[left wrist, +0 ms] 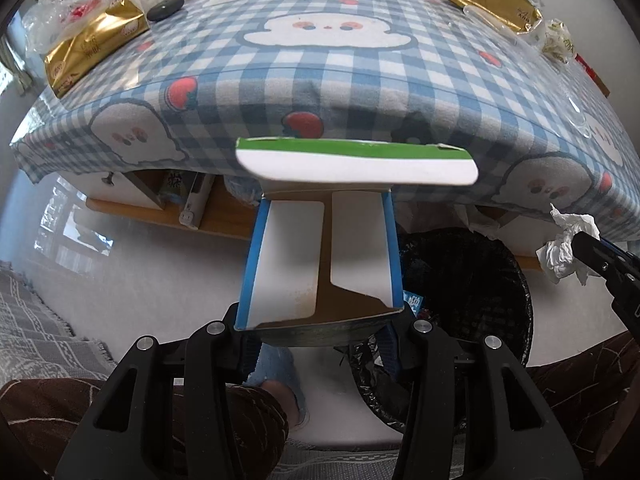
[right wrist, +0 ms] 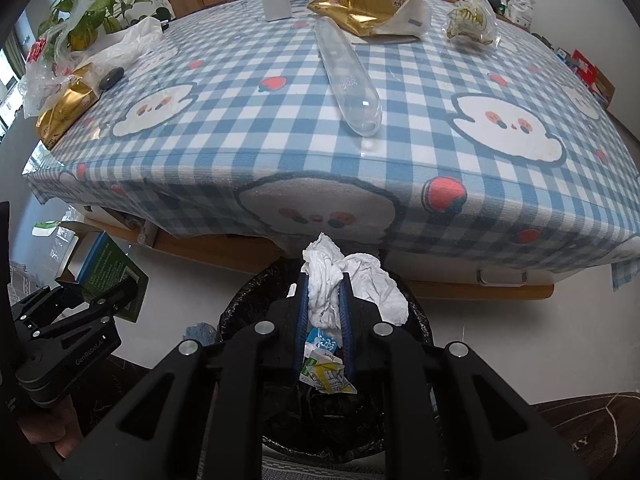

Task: Collect trash
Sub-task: 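Carry the paper box and the tissue with both tools toward the black bin, then open the right tool to drop the crumpled tissue into the bin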

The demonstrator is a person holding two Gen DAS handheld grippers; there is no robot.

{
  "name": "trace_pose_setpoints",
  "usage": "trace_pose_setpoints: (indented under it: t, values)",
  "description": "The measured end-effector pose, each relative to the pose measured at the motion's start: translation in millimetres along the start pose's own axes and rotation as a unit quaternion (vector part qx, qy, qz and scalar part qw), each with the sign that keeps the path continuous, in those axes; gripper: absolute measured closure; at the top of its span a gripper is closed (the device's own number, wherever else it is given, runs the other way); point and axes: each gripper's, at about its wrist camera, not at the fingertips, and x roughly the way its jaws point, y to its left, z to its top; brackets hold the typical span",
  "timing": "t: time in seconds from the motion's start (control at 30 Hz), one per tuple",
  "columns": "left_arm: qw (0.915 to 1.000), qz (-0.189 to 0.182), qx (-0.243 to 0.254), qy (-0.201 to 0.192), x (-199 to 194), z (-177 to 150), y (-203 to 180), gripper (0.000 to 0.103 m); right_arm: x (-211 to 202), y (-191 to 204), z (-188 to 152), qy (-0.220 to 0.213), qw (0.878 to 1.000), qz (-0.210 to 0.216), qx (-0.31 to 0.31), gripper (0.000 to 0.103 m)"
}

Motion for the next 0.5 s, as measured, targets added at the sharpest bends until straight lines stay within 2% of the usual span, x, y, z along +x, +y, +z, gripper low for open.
trace_pose_setpoints:
  t: [0.3,0.5]
  values:
    - [0.9997,0.014,0.011,0.018,19.9,-10.4,-4.1,0.056,19.5,4.1,-11.1,0.019,1.0,0.003,-0.005,0.09]
    - [0.9993,0.014,0.013,0.033,33.0,-14.8,-5.7,0.056,40.1,3.2,-18.6,0.047,0.999,0.005,0.003,0.09]
